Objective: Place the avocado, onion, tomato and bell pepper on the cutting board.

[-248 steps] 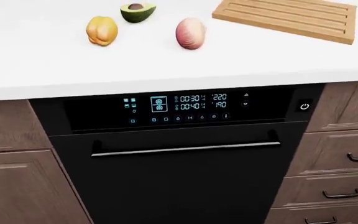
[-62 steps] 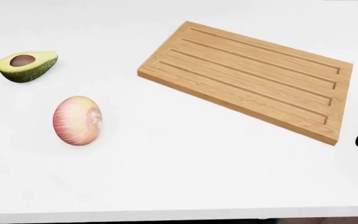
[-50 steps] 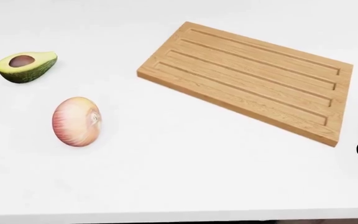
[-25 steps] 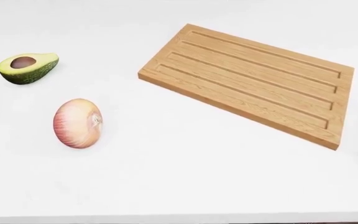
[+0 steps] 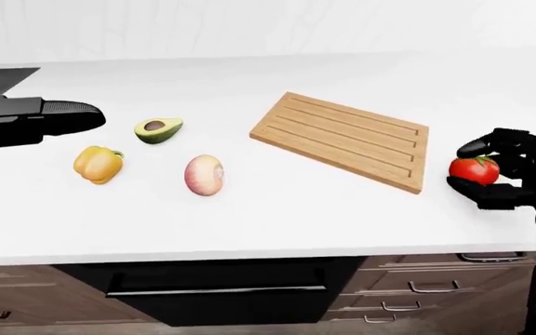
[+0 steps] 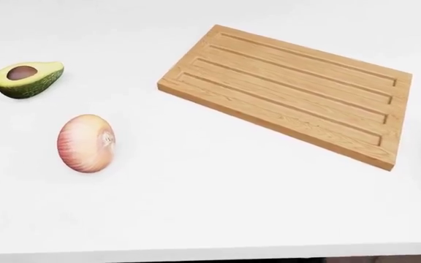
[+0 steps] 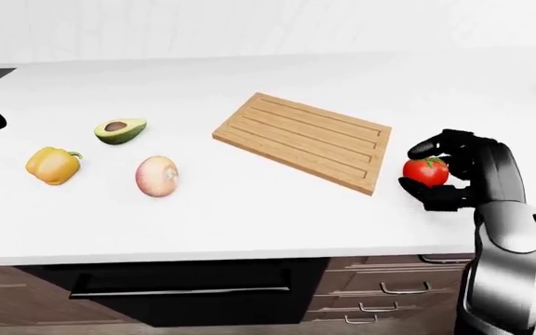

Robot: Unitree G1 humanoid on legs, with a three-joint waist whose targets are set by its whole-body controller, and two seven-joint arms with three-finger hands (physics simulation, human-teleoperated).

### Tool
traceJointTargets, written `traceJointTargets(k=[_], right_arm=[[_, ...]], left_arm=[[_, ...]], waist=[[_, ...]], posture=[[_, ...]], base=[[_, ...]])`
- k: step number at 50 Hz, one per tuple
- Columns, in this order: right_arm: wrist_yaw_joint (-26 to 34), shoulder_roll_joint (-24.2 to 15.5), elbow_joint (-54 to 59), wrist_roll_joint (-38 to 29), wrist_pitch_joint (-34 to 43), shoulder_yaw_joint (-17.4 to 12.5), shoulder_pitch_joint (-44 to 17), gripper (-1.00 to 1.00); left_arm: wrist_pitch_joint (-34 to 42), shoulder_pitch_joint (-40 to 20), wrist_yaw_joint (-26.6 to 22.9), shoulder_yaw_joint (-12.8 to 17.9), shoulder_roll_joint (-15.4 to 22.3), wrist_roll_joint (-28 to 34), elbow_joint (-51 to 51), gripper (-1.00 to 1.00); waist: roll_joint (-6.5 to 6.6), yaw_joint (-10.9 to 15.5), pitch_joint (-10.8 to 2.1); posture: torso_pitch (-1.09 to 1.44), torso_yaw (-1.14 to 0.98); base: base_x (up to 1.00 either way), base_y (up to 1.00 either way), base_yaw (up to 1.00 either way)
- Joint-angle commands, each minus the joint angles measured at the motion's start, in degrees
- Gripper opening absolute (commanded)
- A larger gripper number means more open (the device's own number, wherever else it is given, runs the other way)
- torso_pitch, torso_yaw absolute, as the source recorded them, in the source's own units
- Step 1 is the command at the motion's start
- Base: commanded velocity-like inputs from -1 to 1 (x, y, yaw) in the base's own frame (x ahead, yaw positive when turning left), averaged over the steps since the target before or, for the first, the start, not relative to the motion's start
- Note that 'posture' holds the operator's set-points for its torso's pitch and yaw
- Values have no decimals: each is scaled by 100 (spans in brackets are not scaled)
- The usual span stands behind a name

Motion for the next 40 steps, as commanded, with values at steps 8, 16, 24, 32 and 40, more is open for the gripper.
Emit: traceJointTargets(k=[8, 16, 24, 32, 40], right_arm=[[-142, -450, 36, 24, 191, 405, -1137, -51], [-433, -463, 998, -27, 0, 1161, -2370, -52], [-689, -135, 2487, -190, -783, 1687, -3383, -52], [-820, 126, 3108, -346, -1238, 1862, -3578, -51], [-953, 198, 3543, -499, -1498, 1921, -3670, -51]], left_arm=[[-153, -99, 13, 160, 164, 28, -27, 100], [-164, -95, 51, 143, 176, -22, -33, 100], [-187, -60, 60, 200, 229, -77, -12, 100], [-237, 11, 53, 280, 312, -128, 23, 100], [-277, 86, 45, 329, 345, -155, 26, 100]], waist=[[14, -9, -129], [43, -25, -129], [108, -55, -140], [150, -39, -135], [180, -45, -137]], posture=[[0, 0], [0, 0], [0, 0], [0, 0], [0, 0]], base=[[0, 0, 0], [0, 0, 0], [0, 0, 0], [0, 0, 0], [0, 0, 0]])
